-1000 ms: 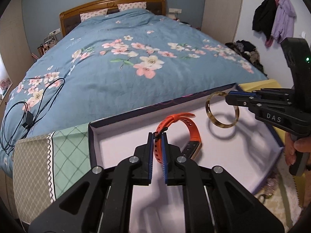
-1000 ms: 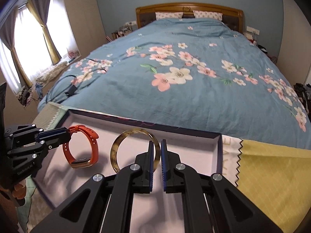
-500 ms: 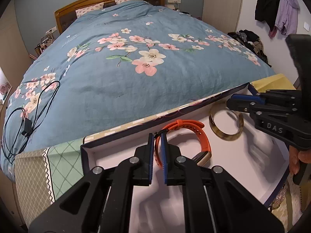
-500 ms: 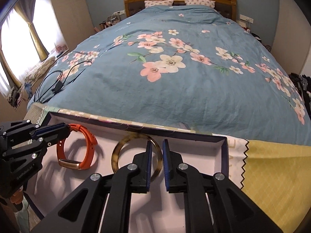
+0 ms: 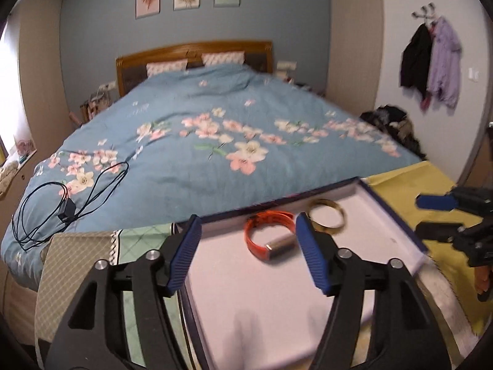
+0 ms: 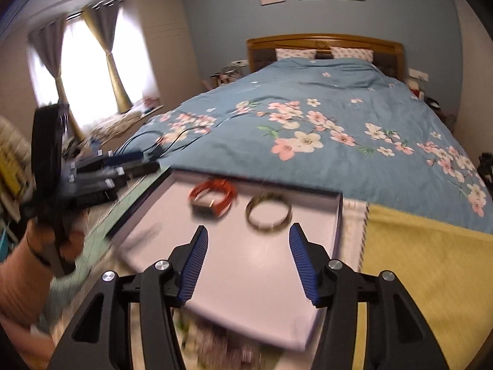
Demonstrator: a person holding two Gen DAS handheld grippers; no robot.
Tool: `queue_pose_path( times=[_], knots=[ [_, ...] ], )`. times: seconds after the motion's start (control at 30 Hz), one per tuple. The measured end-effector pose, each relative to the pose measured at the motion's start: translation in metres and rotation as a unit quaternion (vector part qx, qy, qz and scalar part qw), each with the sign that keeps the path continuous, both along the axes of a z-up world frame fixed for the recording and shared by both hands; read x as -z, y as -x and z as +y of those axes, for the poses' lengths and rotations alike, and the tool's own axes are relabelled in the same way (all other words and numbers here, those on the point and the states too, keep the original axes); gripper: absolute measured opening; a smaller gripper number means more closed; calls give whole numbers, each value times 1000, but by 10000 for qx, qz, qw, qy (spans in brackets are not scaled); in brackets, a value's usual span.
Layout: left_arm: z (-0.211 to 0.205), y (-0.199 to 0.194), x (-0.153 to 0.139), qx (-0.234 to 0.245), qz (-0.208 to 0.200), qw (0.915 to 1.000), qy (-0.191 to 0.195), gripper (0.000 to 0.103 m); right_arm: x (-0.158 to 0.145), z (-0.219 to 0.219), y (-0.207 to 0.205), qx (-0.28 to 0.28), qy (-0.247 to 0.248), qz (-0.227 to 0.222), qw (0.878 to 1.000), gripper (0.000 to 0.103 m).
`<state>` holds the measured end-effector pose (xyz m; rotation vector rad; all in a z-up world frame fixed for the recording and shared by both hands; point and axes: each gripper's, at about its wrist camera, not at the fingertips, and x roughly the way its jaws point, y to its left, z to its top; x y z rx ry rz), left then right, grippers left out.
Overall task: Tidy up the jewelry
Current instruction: 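Carry the watch and bangle into the box lid and release both grippers, then grasp the pink hair tie with the left gripper while the right gripper grasps the crystal bracelet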
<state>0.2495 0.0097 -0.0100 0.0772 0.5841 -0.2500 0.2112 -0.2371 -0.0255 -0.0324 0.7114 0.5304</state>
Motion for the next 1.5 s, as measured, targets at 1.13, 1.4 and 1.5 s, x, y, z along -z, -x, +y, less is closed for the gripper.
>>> queue_pose_path(
  times=[1.13, 1.4, 1.5],
  knots=[
    [0, 132, 52, -67, 386, 9983, 426, 75, 61, -6, 52, 180, 244, 727, 9969, 18],
    [-6, 135, 53, 57, 421, 9984, 368, 75, 46, -22, 57, 220, -176, 631, 9976, 8],
    [-8, 135, 53, 99, 435, 9984, 342, 75, 41, -24, 59, 224, -267, 570, 9978, 8]
  ],
)
